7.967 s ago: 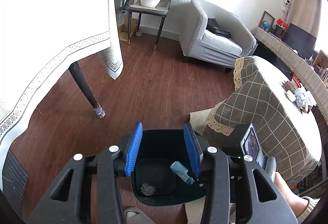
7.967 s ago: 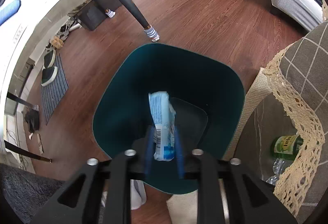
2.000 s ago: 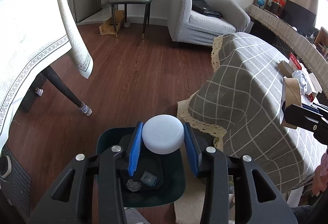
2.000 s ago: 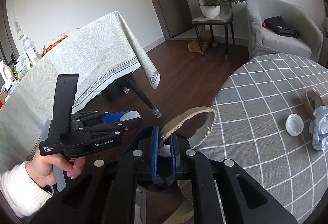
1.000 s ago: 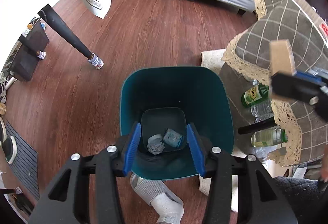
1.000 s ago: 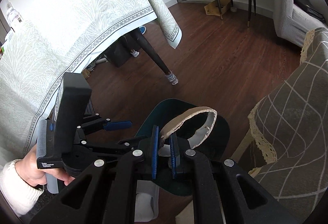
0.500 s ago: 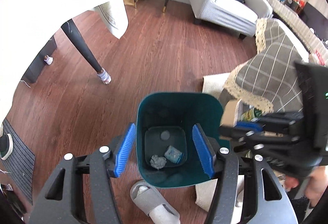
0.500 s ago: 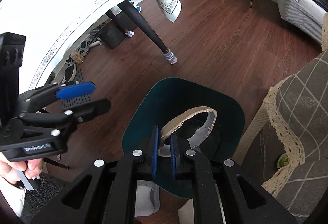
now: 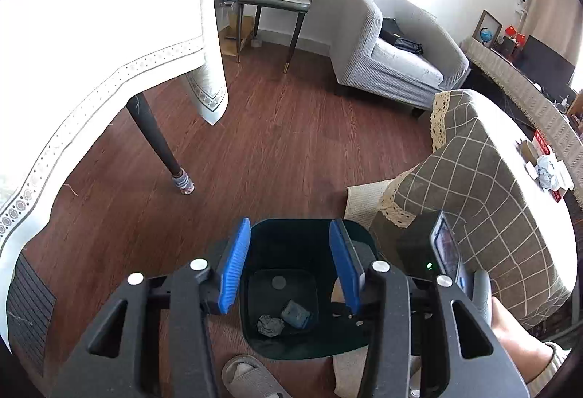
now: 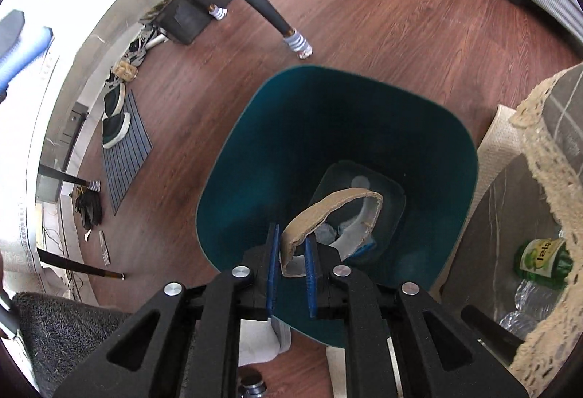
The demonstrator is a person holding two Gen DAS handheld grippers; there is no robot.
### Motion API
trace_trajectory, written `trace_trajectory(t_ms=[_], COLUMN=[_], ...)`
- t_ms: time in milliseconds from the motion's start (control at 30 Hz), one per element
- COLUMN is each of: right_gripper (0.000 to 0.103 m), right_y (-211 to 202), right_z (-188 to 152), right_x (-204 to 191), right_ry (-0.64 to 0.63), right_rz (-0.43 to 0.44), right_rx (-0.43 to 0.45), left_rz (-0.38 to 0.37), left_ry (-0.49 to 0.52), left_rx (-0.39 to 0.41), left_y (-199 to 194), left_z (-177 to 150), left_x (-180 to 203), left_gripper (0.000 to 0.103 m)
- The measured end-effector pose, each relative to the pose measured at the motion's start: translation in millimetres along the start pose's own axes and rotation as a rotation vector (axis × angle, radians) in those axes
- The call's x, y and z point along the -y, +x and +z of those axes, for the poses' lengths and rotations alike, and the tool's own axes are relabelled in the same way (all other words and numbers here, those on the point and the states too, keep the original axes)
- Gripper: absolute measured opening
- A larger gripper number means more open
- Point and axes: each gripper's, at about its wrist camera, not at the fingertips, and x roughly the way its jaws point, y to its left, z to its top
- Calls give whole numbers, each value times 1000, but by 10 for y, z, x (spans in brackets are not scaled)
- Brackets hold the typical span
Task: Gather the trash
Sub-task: 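Open both tools to drop the puck and tape roll into the bin, then move both open tools back over the table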
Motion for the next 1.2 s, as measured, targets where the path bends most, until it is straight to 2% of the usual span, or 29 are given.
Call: trace_trajectory(t_ms=[33,67,133,167,267,567,733,900,1033,1200], right_gripper=[24,28,42,43,44,44,44,44,44,44], right_y=[15,17,-4,-21,-77,-400,-722,-1122,-1453,-1804], right_z=[-19,-37,-95,-114,-167,-239,-288,-391,-464,-602], right_x=[1,8,30,51,100,107,66,6,0,80], right_ry=[-2,-2,-4,-3,-1,-34,-76,-128,-149,-146], right_rz=[-12,-23,-40,-47,-58,-57,-49,-39,-54,-72], right_rx=[-7,-12,-22,-25,-20,53,126,236,307,378], left_rz=[-6,-12,-23,-22,1,-35,-25,-33,-55,-100], left_ry=[4,7,16,25,62,67,99,111,121,139], left_rx=[11,24,51,63,92,180,242,278,297,317], left_y=[-33,-65,-139,-169,-243,-476,-644,-733,-728,-728], left_z=[16,37,61,71,88,260,305,355,367,385], left_x=[3,25,69,99,205,450,651,811,988,1238], left_gripper=[40,40,40,40,40,40,41,43,51,55])
